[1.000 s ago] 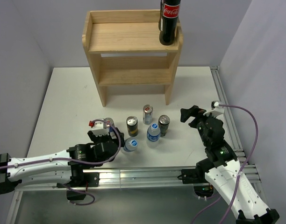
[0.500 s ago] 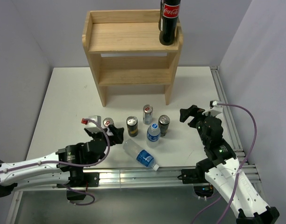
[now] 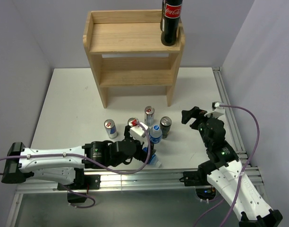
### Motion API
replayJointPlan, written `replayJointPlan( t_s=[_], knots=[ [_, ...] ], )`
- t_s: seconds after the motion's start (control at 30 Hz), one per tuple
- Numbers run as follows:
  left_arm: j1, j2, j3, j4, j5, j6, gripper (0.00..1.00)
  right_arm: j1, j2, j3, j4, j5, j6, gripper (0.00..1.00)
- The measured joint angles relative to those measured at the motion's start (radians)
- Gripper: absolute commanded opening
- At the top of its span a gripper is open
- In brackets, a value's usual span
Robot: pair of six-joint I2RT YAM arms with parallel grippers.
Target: Place and organize the beverage onto the shelf
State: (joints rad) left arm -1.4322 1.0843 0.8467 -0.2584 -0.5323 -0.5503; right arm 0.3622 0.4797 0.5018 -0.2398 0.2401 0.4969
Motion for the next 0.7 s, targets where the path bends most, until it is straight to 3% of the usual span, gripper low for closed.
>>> replayJointPlan(
  t_s=[0.37, 0.5, 0.7],
  knots=[
    [-0.031, 0.161, 0.204, -0.314, 0.039, 0.187, 0.97, 0.000, -0.039, 0.000, 0.000, -0.002, 0.000, 1.00],
    [-0.019, 0.131, 0.222, -0.386, 0.059, 0.292, 0.97, 0.000, -0.060, -0.005, 0.001, -0.009, 0.000, 1.00],
    [0.042, -0.015, 0.159, -0.357, 0.176, 0.459, 0.98, 0.000, -0.066, -0.005, 0.000, -0.024, 0.000, 1.00]
  ],
)
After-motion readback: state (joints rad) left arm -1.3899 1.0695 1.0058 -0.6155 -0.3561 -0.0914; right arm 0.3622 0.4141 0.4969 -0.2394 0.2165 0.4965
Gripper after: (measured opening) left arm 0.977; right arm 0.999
